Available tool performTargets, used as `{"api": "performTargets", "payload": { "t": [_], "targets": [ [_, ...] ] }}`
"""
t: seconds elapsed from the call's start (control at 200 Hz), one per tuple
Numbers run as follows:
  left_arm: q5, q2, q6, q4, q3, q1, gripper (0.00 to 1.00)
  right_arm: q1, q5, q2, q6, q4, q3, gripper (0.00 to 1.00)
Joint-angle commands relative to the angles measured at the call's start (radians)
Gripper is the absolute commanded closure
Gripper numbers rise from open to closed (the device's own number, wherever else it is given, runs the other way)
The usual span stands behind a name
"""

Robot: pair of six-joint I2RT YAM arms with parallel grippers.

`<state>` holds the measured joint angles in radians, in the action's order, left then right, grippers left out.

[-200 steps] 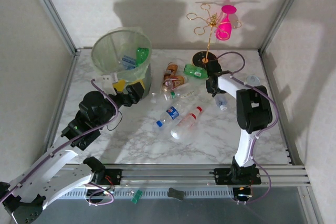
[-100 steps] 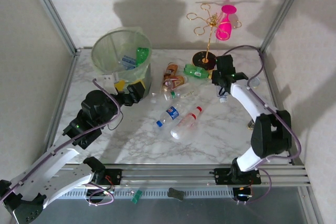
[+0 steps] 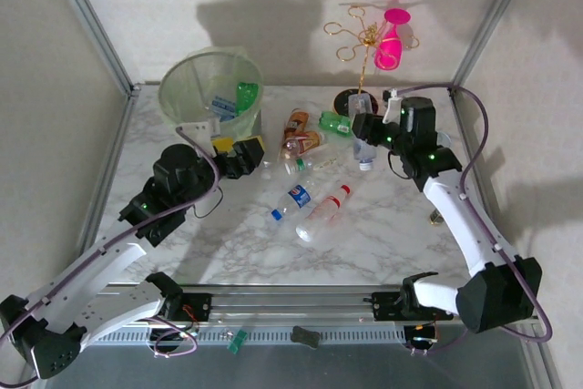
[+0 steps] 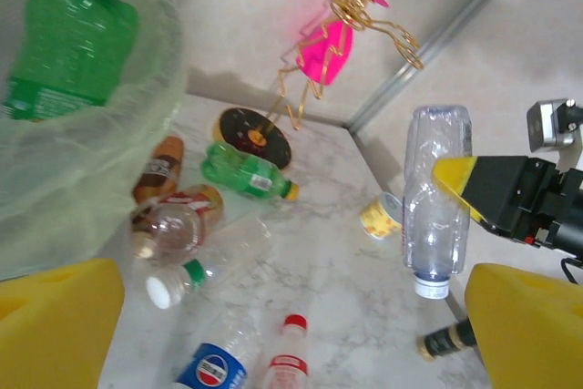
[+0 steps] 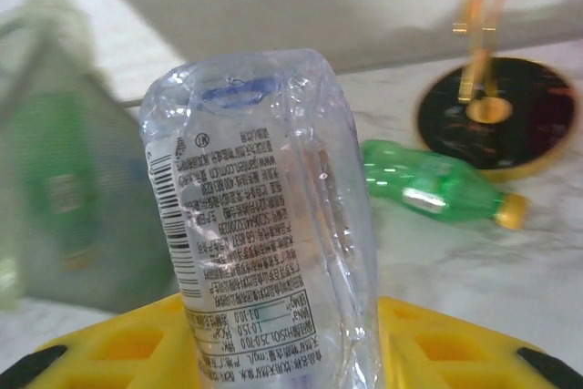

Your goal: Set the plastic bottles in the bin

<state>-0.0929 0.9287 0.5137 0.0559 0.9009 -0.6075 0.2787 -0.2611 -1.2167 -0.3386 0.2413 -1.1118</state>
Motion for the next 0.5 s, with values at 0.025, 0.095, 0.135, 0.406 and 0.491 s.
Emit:
{"api": "performTargets", "payload": {
  "t": [0.025, 0.095, 0.135, 0.406, 0.491],
  "targets": [
    [-0.109, 0.021, 0.048, -0.024, 0.082, -0.007, 0.04, 0.023, -0.239, 0.057, -0.040, -0.102, 0.026, 0.56],
    [-0.149, 0.019, 0.057, -0.059, 0.091, -0.007, 0.04, 0.035, -0.280, 0.084, -0.056, -0.127, 0.037, 0.56],
    [-0.184, 0.019, 0.053, -0.084, 0.092, -0.007, 0.04, 0.046, -0.310, 0.098, -0.064, -0.149, 0.048, 0.56],
    [-0.456, 0.156, -0.101, 0.031, 0.307, -0.008, 0.03, 0.152, -0.411, 0.147, -0.064, -0.183, 0.072, 0.55],
    [-0.491, 0.194, -0.102, 0.048, 0.351, -0.009, 0.03, 0.188, -0.413, 0.164, -0.060, -0.179, 0.073, 0.55]
  ]
}}
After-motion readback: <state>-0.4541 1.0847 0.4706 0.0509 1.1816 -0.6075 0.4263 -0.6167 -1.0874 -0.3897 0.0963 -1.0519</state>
